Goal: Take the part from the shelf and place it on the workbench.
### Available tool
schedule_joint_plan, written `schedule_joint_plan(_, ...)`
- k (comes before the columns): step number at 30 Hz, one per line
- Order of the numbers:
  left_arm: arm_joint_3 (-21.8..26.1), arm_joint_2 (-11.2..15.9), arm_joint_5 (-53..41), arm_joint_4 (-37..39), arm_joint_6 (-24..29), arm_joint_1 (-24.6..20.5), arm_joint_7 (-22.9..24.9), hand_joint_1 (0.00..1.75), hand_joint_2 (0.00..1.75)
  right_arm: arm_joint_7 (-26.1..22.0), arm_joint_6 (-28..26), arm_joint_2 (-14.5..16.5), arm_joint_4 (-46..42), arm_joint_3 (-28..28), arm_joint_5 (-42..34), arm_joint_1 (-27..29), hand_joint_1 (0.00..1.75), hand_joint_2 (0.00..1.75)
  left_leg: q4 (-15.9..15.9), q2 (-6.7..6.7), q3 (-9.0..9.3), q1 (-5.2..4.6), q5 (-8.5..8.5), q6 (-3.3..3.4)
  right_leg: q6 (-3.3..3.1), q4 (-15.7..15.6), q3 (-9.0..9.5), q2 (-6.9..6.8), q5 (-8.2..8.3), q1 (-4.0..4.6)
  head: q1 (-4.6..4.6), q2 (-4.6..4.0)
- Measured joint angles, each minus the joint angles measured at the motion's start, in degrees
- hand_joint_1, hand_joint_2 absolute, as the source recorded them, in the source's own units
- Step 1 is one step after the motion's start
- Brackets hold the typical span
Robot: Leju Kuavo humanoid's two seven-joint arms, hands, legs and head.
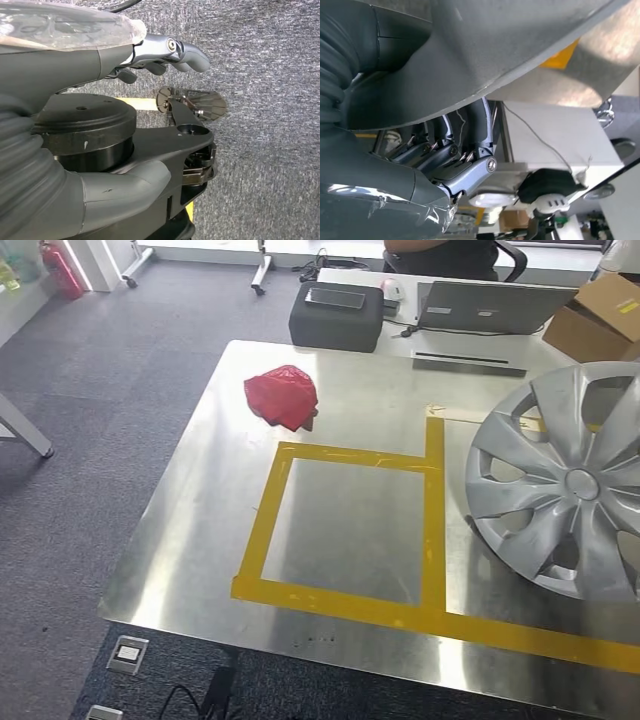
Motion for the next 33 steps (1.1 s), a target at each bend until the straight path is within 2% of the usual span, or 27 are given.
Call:
schedule_joint_plan(9, -0.64, -0.09, 0.37, 0.0, 0.2, 0.0, -0.36, 0.0, 1.75, -0.13, -1.42, -2.15, 0.52, -1.34, 0.95, 0.56, 1.75, 1.75, -0.02, 0.03, 0.02, 0.0, 0.0, 0.0, 0.0, 0.0, 0.01, 0.01, 0.0, 0.01, 0.01, 0.0)
schedule_joint_plan(14, -0.99, -0.13, 0.87, 0.0, 0.54, -0.01, -0.96, 0.0, 1.75, -3.67, -1.43, -2.15, 0.8, -1.75, 0.43, 0.55, 1.75, 1.75, -0.04, 0.02, 0.02, 0.0, 0.0, 0.0, 0.0, 0.01, 0.05, 0.0, 0.0, 0.02, 0.01, -0.01)
schedule_joint_plan(24, -1.11, -0.39, 1.49, 0.0, 0.85, -0.06, -1.33, 0.0, 1.75, -10.68, 0.63, -0.33, 0.98, -1.69, -0.03, -0.21, 1.75, 1.75, -0.07, -0.02, 0.07, 0.0, 0.0, 0.0, 0.0, 0.02, 0.13, 0.0, 0.0, 0.05, 0.0, 0.0)
schedule_joint_plan(33, -1.27, -0.47, 1.52, 0.0, 0.85, -0.09, -1.33, 0.0, 1.75, -11.67, 1.53, 1.45, 1.24, -1.51, -0.04, -0.81, 1.75, 1.75, -0.09, -0.03, 0.16, 0.01, 0.03, 0.04, 0.0, 0.02, 0.21, -0.01, 0.0, 0.06, 0.0, 0.0)
